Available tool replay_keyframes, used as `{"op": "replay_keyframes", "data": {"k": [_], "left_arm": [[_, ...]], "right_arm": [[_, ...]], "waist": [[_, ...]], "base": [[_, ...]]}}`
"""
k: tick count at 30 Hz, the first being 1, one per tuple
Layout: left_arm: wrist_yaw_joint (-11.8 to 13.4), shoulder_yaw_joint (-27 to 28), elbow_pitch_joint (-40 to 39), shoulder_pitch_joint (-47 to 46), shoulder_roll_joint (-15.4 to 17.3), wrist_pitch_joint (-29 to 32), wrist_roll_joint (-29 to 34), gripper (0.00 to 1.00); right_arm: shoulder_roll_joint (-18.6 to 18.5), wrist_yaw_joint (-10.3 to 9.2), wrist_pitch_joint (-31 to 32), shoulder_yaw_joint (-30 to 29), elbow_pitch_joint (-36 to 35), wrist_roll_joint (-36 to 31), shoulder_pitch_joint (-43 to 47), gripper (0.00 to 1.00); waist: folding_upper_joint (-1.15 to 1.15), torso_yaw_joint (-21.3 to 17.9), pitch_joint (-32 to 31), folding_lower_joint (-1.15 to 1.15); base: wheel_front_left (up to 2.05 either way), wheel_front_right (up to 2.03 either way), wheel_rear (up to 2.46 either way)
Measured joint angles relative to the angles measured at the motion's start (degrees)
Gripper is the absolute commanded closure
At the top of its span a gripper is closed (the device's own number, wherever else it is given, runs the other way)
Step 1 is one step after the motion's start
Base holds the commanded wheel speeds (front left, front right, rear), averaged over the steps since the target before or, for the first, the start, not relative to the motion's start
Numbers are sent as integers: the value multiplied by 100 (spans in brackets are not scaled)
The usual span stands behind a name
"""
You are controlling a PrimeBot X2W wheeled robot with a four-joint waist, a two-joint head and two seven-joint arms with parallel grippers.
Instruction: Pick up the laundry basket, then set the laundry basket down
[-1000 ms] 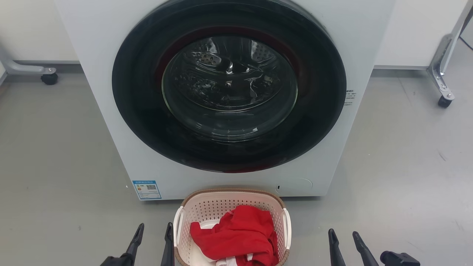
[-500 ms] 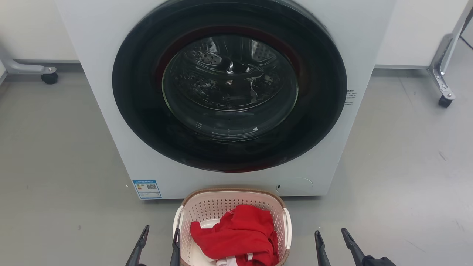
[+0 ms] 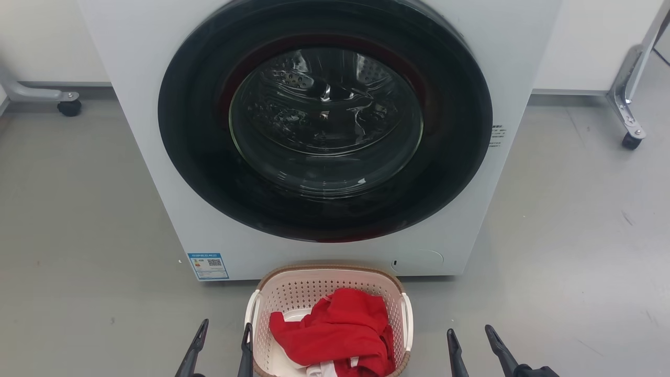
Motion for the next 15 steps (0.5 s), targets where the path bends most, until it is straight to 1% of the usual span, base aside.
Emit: {"op": "replay_keyframes", "data": {"k": [15], "left_arm": [[0,52,-3,2,-24,0,16,0]], "right_arm": [[4,8,0,-56,-26,-12,1,0]], "waist": [[0,-2,83,0]], "base": [[0,0,0]]}}
